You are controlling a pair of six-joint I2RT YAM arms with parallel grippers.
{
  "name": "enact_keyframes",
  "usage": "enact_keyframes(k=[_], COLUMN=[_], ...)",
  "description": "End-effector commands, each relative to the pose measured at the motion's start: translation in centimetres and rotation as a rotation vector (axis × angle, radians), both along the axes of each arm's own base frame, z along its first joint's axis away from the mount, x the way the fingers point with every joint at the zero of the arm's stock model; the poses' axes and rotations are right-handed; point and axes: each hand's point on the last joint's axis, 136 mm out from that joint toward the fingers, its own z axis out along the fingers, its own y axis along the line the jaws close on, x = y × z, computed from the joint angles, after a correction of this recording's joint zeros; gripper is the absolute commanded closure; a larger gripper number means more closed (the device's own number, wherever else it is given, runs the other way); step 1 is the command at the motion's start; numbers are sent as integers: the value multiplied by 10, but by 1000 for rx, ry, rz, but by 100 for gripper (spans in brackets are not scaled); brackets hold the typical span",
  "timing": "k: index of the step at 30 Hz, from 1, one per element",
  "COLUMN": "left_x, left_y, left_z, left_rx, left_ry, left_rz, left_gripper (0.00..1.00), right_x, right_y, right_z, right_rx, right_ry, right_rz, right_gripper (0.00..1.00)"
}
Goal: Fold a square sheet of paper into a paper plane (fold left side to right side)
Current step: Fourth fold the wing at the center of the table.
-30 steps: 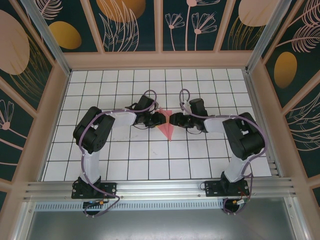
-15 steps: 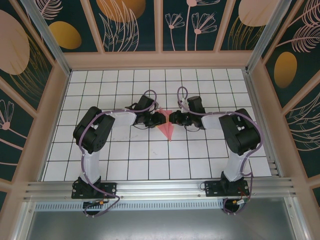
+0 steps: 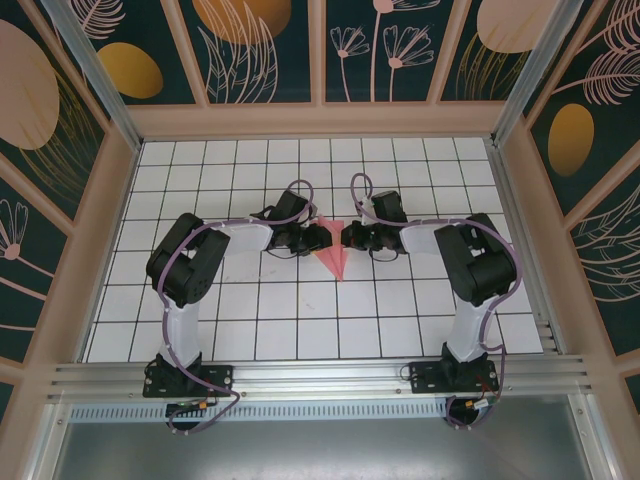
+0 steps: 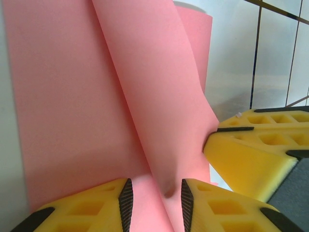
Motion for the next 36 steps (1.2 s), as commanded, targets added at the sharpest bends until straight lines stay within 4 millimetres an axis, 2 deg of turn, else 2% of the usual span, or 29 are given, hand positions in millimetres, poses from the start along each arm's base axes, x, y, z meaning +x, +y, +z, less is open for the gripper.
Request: enact_keyframes(k=[1,10,15,18,26,29,36], left_x=[-7,-7,-5,-1,14,16,22], left_y=[16,15,12,11,7,4,-10], left_z=[-29,-28,-20,-4,56,67,52], left_rx=[102,100,85,72,51,34,-7], left_ry=[29,29,16,-15,-124,-139,-99], left_rz=[12,8,7,6,4,-1,-28], left_gripper=[64,64,64,63,61,63,69], right_x=[3,0,-5,-9,-18,-20,-20], right_y=[-1,-4,-8,-10,-12,-10,-9], right_z=[-7,-19,-31,-38,-55,-57,-56], right_rx=[-37,-87,-134,-161,-213,-214,-219], right_ry=[2,24,49,71,116,118,113], right_rz=[5,1,-1,0,11,17,20], right_gripper=[100,100,100,100,100,100,100])
